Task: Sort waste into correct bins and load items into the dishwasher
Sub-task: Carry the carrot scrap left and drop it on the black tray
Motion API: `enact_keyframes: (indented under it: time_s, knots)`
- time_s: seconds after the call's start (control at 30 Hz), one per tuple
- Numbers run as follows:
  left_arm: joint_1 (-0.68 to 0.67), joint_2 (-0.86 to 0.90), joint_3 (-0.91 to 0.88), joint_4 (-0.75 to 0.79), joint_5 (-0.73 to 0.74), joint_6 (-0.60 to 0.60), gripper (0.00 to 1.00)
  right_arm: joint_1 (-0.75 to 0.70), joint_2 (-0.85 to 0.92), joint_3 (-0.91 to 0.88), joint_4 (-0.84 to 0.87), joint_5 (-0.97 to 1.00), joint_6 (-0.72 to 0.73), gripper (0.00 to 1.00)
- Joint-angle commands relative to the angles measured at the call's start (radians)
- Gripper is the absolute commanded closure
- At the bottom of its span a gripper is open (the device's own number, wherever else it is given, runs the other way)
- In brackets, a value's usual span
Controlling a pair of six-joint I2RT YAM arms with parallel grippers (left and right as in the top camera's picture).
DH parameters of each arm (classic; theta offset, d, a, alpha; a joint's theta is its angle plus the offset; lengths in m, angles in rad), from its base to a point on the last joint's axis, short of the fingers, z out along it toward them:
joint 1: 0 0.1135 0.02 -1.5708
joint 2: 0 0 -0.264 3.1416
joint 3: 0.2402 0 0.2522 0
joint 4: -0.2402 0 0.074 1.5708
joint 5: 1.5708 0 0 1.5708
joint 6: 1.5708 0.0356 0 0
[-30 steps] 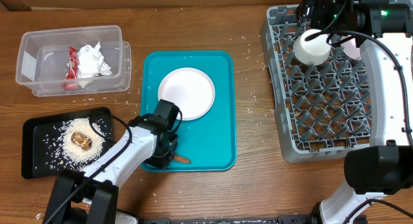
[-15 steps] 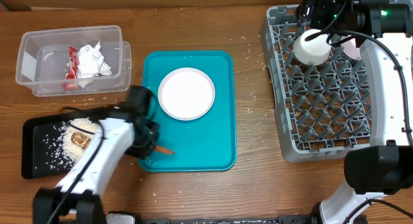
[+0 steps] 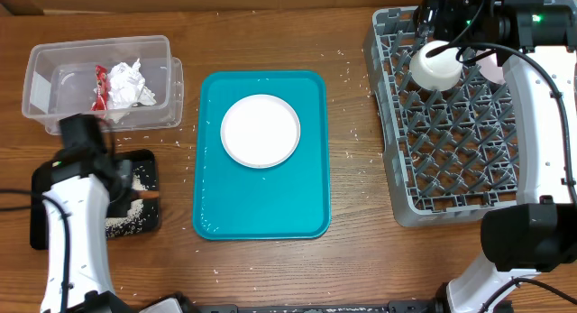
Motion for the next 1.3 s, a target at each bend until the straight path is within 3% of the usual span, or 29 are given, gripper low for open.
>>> enact_keyframes:
  time_s: [0.0,0.4,0.5,0.57,0.83,0.97,1.13,1.27]
  knots:
    - [0.068,0.029,0.005,0.048,-0.068,0.048,0.74,-0.004,-0.001,-0.002,0.006,0.007,0.005,0.00]
    - [0.101,0.221,-0.007,0.179,-0.087,0.057,0.70,-0.004,-0.001,-0.002,0.006,0.007,0.005,0.00]
    - [0.101,0.241,-0.007,0.182,-0.075,0.072,0.62,-0.004,-0.001,-0.002,0.006,0.007,0.005,0.00]
    - [0.101,0.241,-0.007,0.184,-0.076,0.099,0.52,-0.004,-0.001,-0.002,0.006,0.007,0.005,0.00]
    - [0.101,0.199,0.058,0.092,-0.002,0.234,0.49,-0.004,-0.001,-0.002,0.006,0.007,0.005,0.00]
    - [0.097,0.142,0.129,0.056,0.164,0.337,0.49,-0.004,-0.001,-0.002,0.006,0.007,0.005,0.00]
    - [0.022,0.093,0.146,0.120,0.582,0.557,0.49,-0.004,-0.001,-0.002,0.006,0.007,0.005,0.00]
    - [-0.141,0.098,0.146,0.178,0.650,0.713,0.44,-0.004,-0.001,-0.002,0.006,0.007,0.005,0.00]
